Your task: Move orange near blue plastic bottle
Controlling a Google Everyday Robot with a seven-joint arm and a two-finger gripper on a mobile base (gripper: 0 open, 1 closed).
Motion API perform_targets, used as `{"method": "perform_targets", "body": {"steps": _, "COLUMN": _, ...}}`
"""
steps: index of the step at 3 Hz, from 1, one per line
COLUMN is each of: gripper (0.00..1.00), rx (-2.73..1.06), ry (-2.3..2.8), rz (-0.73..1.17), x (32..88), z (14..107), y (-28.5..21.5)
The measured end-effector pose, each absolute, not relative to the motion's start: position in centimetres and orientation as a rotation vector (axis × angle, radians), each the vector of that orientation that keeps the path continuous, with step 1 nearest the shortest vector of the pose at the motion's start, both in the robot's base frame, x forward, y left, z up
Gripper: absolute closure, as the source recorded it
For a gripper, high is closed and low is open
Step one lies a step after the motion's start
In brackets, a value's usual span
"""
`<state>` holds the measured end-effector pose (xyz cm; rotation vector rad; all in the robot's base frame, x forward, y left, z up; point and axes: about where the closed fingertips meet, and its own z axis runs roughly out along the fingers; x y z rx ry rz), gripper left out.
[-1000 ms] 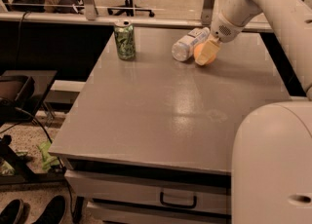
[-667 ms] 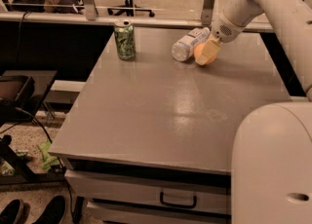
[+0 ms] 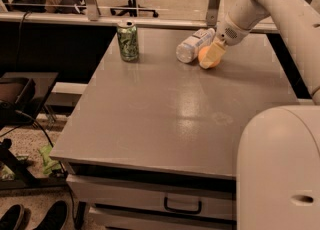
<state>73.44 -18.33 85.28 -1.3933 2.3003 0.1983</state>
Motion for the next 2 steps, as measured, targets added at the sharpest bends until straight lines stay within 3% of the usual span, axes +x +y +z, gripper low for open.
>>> {"method": "perform_targets", "body": {"steps": 1, "gripper": 0.0, "rx": -1.395, "ry": 2.301, "rz": 0.202, "x": 73.59, "z": 84.94, "y": -18.15}}
{"method": "perform_targets", "body": {"steps": 2, "gripper": 0.0, "rx": -1.395, "ry": 2.301, "rz": 0.202, "x": 73.6, "z": 84.92, "y": -18.14}}
